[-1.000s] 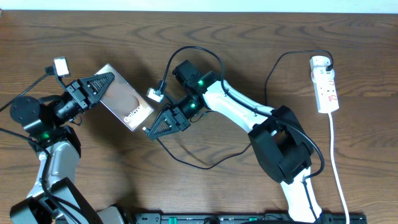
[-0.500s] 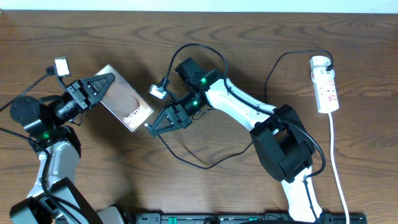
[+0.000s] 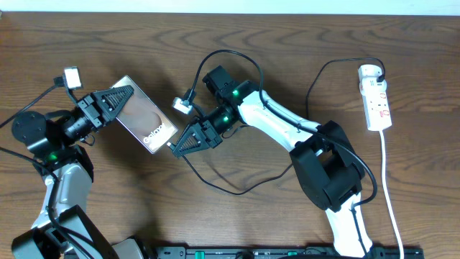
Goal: Plug charger to phone and switch on socket
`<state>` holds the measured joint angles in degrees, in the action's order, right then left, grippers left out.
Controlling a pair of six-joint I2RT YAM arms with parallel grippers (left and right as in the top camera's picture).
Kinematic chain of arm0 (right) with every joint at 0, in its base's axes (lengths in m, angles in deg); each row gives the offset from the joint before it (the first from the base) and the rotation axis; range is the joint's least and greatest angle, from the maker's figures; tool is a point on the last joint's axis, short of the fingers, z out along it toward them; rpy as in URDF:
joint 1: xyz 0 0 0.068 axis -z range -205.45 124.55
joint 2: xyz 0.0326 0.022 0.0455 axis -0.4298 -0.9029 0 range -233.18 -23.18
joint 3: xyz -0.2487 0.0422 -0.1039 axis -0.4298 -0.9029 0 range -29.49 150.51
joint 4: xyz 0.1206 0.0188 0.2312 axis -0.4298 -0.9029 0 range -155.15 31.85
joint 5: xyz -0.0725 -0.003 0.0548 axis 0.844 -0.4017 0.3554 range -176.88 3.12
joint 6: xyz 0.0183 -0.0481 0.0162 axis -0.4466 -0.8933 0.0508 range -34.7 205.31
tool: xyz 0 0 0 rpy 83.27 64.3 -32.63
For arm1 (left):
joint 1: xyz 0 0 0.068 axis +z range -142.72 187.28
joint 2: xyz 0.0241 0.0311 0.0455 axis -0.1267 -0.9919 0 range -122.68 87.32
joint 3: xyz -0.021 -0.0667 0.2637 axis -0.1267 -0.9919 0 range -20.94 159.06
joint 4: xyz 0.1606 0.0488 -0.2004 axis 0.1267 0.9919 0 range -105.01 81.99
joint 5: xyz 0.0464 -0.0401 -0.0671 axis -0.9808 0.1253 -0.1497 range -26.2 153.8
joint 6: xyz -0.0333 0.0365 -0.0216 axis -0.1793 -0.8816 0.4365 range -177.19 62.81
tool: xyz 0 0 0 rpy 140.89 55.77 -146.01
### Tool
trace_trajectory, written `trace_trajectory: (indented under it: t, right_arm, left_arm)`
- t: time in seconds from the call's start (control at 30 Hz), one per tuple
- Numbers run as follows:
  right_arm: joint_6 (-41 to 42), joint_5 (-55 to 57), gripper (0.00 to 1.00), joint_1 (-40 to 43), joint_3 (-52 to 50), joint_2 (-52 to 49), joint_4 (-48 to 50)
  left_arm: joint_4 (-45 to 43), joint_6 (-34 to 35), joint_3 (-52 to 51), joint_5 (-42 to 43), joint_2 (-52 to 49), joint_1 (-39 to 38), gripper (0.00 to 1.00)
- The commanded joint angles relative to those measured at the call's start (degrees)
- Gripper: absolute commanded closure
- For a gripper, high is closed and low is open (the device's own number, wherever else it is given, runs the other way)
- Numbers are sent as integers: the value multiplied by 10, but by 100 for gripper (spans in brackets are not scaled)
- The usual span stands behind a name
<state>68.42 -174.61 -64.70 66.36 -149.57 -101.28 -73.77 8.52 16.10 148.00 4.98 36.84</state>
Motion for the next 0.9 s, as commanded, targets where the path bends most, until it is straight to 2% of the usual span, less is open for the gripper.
trace_trajectory:
  t: [0.0, 0.87]
  right_arm:
    - [6, -18, 99, 2, 12, 23, 3]
    - [6, -18, 99, 2, 12, 23, 7]
  left_arm:
    - [-5, -7, 9, 13, 7, -1, 93]
    - [-1, -1, 9, 0, 7, -30, 93]
